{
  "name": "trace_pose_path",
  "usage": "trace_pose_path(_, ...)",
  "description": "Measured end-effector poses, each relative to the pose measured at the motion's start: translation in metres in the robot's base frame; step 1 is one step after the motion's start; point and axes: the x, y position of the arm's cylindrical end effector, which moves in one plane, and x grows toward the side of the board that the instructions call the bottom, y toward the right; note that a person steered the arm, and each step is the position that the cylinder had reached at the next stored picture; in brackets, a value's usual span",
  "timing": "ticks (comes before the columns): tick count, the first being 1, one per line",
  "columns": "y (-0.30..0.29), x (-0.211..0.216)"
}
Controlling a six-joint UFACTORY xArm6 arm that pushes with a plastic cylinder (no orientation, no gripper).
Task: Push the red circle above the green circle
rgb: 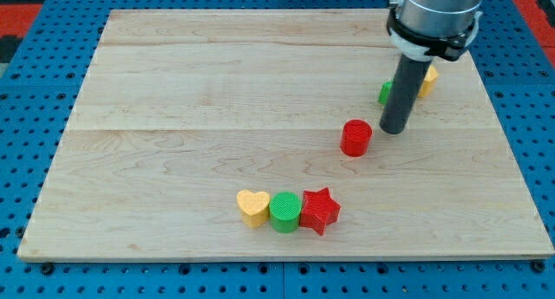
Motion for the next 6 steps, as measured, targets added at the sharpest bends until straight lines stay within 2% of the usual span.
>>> trace_pose_path(4,-0.079,0.02)
trace_pose_path(6,-0.099,0.02)
